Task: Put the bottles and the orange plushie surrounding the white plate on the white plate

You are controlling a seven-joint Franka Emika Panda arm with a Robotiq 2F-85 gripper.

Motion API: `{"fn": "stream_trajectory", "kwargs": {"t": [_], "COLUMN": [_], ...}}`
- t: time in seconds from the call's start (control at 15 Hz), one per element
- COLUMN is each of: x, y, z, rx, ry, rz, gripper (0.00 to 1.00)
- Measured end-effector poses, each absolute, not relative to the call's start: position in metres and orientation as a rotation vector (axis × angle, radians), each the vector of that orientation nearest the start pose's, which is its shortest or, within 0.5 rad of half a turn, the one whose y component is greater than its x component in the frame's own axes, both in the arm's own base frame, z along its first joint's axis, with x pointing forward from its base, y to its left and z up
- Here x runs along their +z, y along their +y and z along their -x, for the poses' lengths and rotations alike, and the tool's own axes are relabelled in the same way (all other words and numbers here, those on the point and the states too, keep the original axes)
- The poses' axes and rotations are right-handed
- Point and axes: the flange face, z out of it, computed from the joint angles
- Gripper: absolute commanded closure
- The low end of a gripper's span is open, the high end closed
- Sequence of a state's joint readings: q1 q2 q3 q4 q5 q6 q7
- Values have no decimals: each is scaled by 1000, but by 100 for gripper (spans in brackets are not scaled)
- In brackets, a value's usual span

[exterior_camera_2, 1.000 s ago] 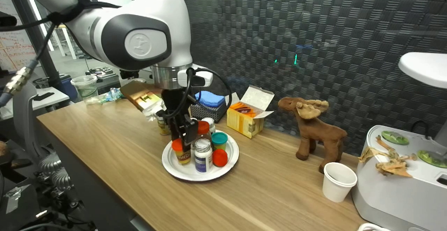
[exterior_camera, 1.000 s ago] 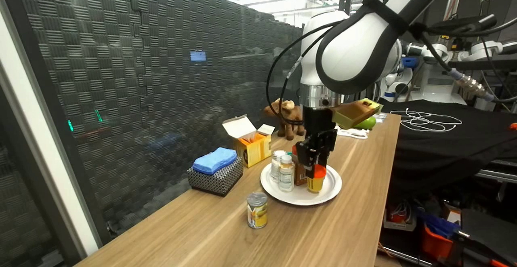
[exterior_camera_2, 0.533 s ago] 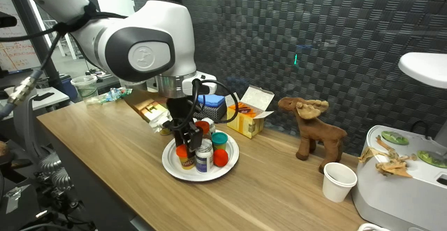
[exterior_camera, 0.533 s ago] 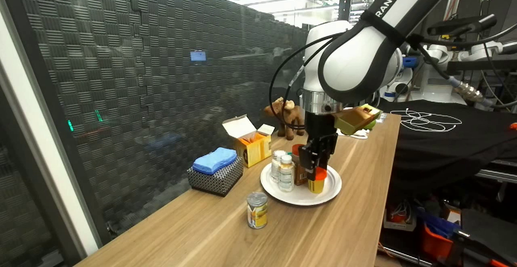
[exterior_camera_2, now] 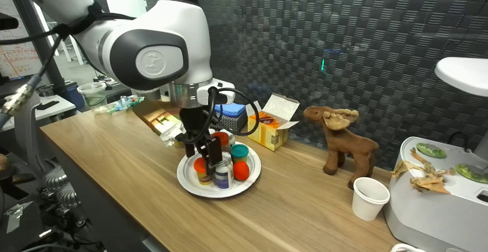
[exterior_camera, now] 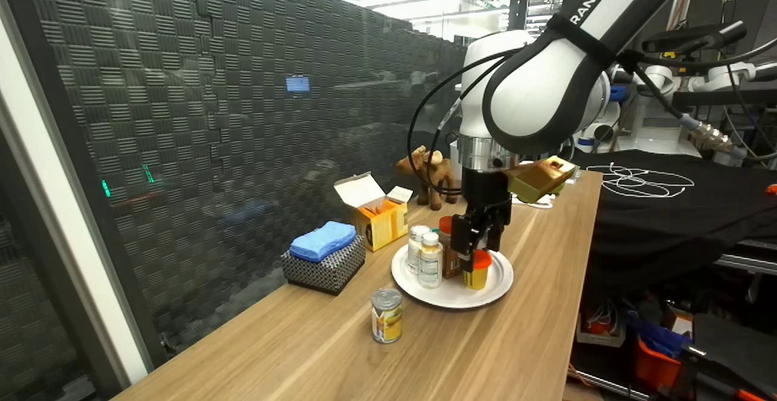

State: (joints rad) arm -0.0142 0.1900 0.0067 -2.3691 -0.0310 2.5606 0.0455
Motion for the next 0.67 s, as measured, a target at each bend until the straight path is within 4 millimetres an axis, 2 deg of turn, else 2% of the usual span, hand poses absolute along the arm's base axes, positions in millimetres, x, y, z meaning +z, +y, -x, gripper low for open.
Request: {"fn": "stream_trajectory", "kwargs": {"t": [0.4, 0.67], "x": [276, 302], "y": [0, 20], "z": [-489, -483], "rx": [-70, -149], "ry": [77, 193], "rz": [3157, 3141], "gripper": [0, 0]}}
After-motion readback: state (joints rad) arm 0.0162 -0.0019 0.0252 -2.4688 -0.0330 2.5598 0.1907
